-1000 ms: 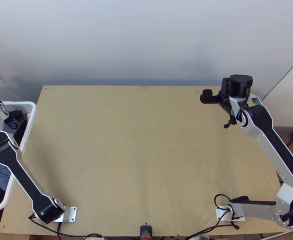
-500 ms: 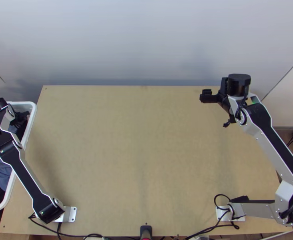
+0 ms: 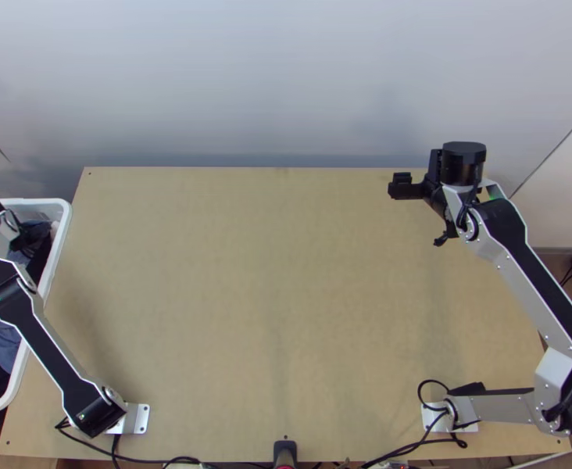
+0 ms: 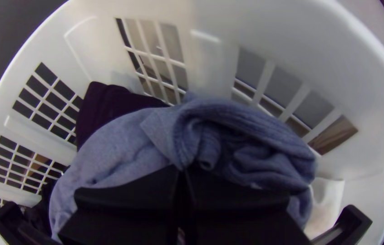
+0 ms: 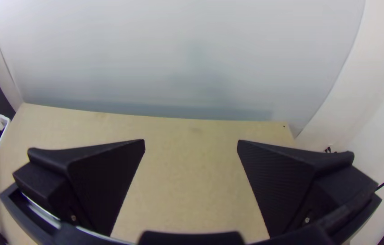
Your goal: Fold the t-shirt
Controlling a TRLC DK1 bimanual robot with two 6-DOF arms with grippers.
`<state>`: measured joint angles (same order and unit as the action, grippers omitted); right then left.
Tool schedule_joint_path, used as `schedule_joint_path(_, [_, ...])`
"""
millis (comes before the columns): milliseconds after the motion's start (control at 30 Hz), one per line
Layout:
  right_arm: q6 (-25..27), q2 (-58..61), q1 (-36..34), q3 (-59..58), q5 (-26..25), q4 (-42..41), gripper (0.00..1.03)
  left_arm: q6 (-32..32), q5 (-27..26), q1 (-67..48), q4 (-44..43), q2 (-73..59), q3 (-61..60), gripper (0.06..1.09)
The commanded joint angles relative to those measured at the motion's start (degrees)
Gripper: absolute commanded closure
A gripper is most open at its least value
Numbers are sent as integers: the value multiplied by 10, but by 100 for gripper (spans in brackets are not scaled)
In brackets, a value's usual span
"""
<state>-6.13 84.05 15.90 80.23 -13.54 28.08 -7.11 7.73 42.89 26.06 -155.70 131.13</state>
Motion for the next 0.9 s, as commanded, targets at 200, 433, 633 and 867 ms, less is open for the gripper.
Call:
schedule_joint_path(200, [0,11,15,2,-3,-3,8,33,-38,1,71,155,-11,105])
schedule_joint_path(433, [0,9,18,3,-3,-3,8,37,-45,-11,67,225,-11,105])
schedule_joint_path(633, [4,-1,19,4,-4,-3,8,37,-46,-16,81,276,-11,105])
schedule_joint_path(867, [5,-6,22,3,-4,-3,8,52,-49,-24,77,373,-9,105])
